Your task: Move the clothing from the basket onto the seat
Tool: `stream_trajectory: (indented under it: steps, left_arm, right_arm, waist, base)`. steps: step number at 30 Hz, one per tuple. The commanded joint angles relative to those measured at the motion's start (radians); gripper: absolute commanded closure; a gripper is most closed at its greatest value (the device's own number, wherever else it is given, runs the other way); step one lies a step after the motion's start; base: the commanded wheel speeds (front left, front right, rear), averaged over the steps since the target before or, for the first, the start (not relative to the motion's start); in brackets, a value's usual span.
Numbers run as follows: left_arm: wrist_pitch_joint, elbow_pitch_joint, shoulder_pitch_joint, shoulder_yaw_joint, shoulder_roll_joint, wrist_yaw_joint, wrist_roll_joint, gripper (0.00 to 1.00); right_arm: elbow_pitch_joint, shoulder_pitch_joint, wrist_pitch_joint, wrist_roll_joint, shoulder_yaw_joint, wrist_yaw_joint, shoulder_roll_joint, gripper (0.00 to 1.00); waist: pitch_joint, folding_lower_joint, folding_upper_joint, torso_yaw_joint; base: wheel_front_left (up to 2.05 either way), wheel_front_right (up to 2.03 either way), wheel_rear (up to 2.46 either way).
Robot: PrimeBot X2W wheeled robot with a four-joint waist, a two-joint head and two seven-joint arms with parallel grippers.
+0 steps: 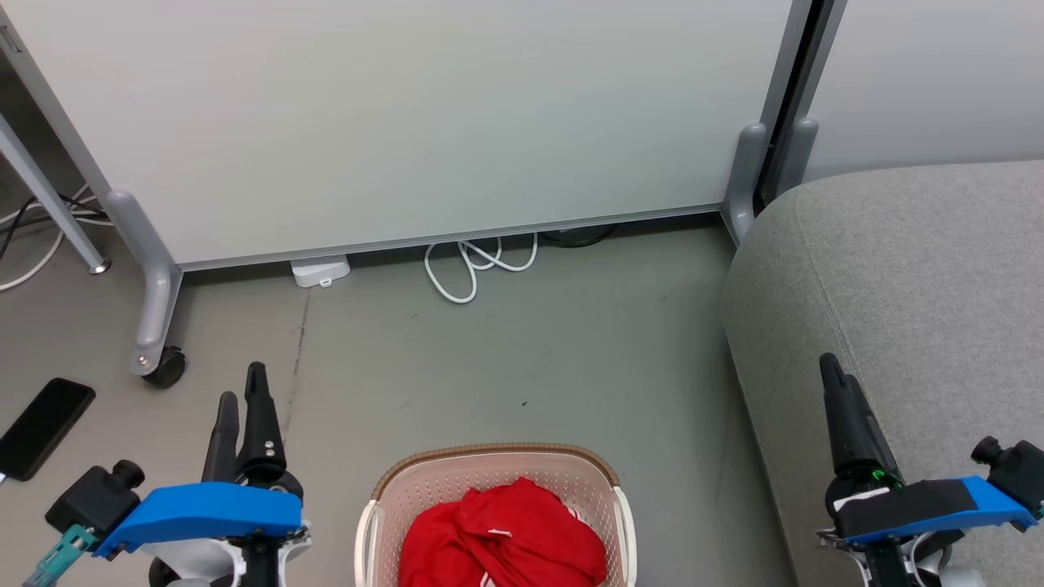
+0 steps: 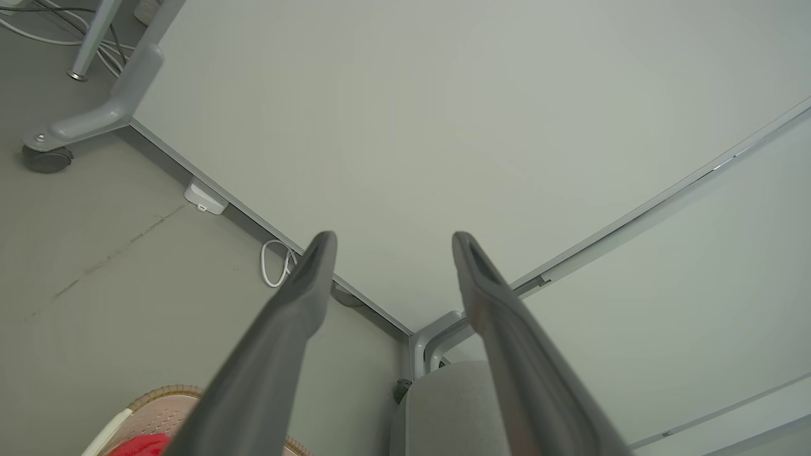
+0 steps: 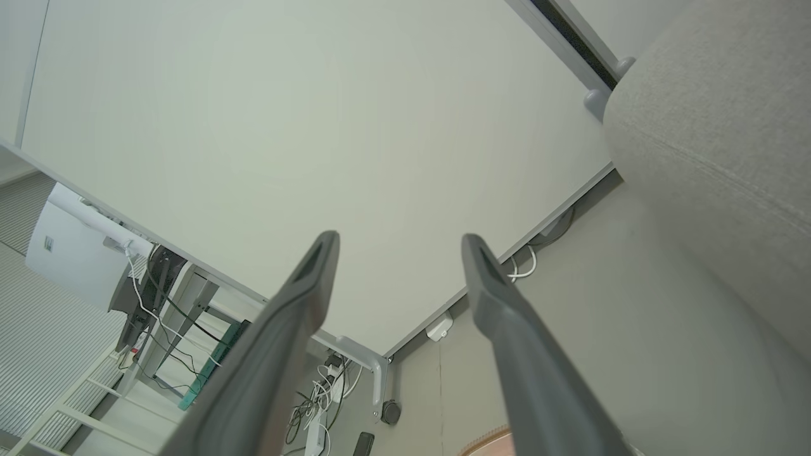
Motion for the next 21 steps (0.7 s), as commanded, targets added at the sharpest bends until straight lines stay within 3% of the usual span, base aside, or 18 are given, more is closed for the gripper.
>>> stream_trajectory:
  steps: [1,21]
  left_arm:
    - [-0.009,-0.023,-0.021,-0.009,0.007,0.004,0.039,0.00]
    - [-0.070,-0.008,-0.029,-0.102,0.012,0.037,0.385,0.00]
  right_arm:
    - [-0.020,-0.018,-0.009,-0.039,0.008,0.003,-0.006,0.00]
    - [-0.002,-0.024,-0.071,-0.348,0.047,0.003,-0.008,0.00]
  waist:
    - [0.000,0.0000,0.0000,0.000]
    - [0.012,0.0000,0.0000,0.010]
  base:
    - [0.00,0.00,0.00]
    - [0.00,0.00,0.00]
